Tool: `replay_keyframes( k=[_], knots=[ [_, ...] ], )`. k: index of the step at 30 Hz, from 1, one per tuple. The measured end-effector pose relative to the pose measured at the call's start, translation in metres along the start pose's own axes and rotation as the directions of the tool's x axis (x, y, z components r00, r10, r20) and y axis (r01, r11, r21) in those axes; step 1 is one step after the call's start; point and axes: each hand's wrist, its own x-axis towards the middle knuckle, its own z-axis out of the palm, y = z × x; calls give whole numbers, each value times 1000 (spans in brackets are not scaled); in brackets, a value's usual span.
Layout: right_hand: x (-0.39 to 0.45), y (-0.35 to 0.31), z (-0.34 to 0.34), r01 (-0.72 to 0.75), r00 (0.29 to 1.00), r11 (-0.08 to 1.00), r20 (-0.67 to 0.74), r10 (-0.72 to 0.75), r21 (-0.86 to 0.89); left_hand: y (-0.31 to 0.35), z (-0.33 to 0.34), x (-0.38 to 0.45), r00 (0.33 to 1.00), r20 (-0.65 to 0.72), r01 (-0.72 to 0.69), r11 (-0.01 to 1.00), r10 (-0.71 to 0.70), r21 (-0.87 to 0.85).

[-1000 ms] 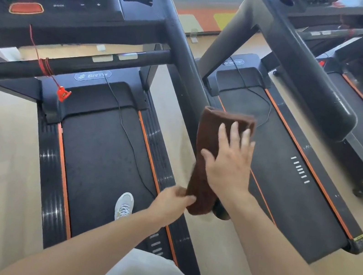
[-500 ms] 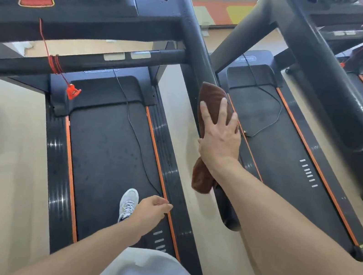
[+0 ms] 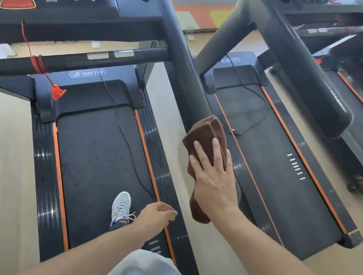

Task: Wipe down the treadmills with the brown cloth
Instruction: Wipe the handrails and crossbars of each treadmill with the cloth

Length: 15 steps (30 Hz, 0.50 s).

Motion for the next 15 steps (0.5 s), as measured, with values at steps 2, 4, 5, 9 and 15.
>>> replay_keyframes(
  k=[2, 4, 5, 9, 15],
  knots=[
    [-18, 2, 4, -117, 992, 989, -45, 121, 87, 2, 9, -4, 1000, 30, -6, 1000, 5, 12],
    [-32, 3, 8, -251, 961, 950, -66, 268, 187, 4, 17, -6, 999, 42, -11, 1000, 10, 21],
    [-38, 3, 11, -312, 939, 922, -71, 336, 230, 5, 20, -7, 999, 44, -15, 1000, 14, 24],
    [-54, 5, 20, -473, 847, 793, -52, 530, 383, 9, 30, -10, 997, 62, -41, 999, 40, 20],
    [-73, 4, 21, -535, 793, 665, 39, 608, 521, 15, 45, -8, 995, 52, -82, 997, 83, -10]
  ],
)
